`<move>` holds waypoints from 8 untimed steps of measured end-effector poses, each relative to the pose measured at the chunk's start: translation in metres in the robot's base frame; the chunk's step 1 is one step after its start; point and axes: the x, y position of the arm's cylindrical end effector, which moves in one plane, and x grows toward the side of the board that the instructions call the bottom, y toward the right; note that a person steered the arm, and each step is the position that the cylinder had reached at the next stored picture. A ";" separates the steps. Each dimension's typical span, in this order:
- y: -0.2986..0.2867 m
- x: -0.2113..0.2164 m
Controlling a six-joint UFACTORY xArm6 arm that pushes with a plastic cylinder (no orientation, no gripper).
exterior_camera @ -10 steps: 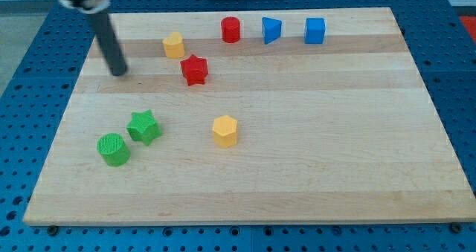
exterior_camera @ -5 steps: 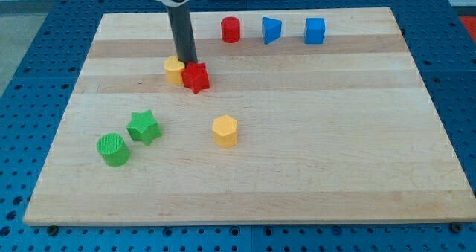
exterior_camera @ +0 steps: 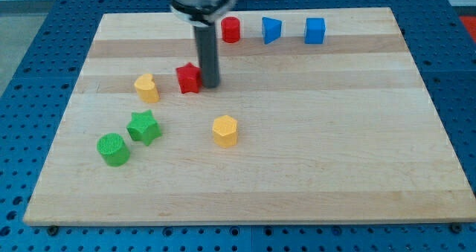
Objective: Slide the red star to the left of the red circle
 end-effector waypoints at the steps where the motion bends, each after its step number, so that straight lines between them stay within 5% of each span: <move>1: 0.001 -0.004; 3: -0.072 0.014; 8: -0.081 -0.052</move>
